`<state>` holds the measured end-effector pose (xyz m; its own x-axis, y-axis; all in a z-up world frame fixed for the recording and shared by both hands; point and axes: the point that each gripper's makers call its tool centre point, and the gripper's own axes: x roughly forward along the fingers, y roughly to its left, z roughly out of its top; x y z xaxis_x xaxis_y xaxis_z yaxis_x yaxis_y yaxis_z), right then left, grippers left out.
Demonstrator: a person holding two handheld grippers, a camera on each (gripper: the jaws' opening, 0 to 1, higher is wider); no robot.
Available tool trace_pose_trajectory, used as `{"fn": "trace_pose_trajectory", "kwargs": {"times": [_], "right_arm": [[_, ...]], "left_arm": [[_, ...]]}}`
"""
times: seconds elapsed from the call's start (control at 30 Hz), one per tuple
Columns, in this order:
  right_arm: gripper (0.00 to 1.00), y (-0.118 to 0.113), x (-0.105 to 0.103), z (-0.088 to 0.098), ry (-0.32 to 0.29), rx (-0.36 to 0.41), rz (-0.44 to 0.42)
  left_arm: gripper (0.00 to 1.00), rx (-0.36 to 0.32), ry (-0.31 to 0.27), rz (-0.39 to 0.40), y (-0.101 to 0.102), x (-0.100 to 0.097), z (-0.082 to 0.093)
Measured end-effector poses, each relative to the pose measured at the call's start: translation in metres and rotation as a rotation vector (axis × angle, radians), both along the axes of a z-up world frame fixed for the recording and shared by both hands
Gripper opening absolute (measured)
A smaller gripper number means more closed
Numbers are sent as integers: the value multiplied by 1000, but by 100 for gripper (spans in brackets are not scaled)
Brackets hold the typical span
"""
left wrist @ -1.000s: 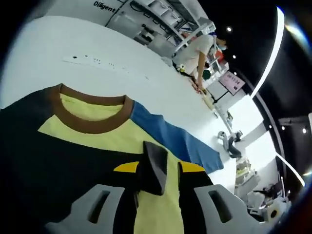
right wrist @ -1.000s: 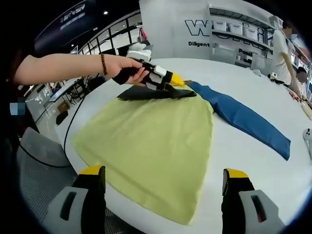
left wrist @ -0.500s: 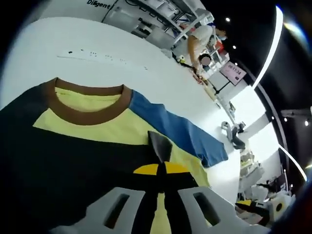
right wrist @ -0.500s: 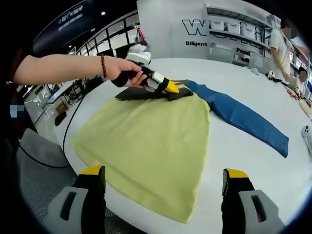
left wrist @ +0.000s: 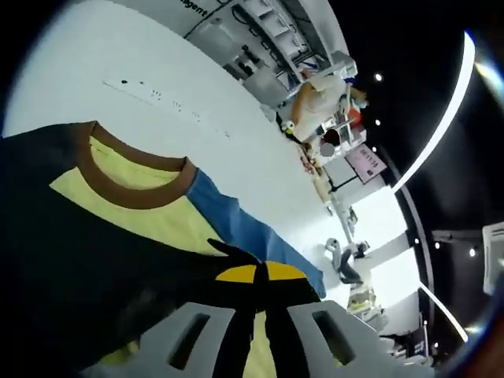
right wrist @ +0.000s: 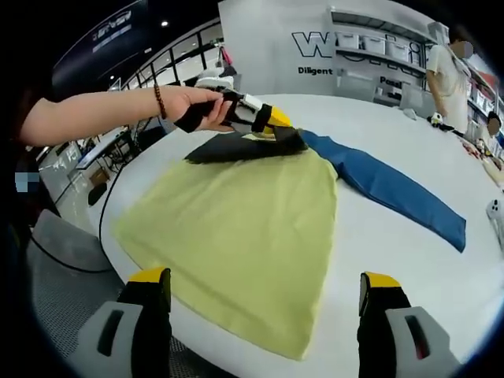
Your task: Fold the garment on the visible template until the final outline fits inside the template.
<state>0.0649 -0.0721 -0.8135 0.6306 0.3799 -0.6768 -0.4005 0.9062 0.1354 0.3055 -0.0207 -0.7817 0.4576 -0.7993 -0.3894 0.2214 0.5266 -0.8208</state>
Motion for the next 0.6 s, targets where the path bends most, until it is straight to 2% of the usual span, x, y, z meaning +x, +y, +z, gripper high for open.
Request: {"fn": "trace_pose_trajectory", "kwargs": {"times": [0.03,0.17,0.23,0.27,0.33,0.47,0.5,0.6], "right_arm": [[99,0,0,0,-1,0,-1],[98,-1,0,1,-4,0,-3],[98,-1,0,1,-4,0,-4],[98,-2,-1,1,-4,0,-6],[98,-3,-1,1,-3,1,-8],[98,-4,-3,1,-1,1,-12],[98,-5,-3,1,0,0,-15],[98,-6,-4,1,0,-3,-16]], "left_arm": [[0,-27,6,9,-3,0,3],[0,-42,-11,14,-10,-3,7],[0,-29,-55,23,-14,-2,8],[0,-3,-92,13,-17,-3,8],[0,42,-124,-1,-20,-6,3],[0,112,-159,-8,-23,-7,-7],[0,161,-184,-24,-23,-3,-14],[0,204,-226,-51,-30,-4,-19]]}}
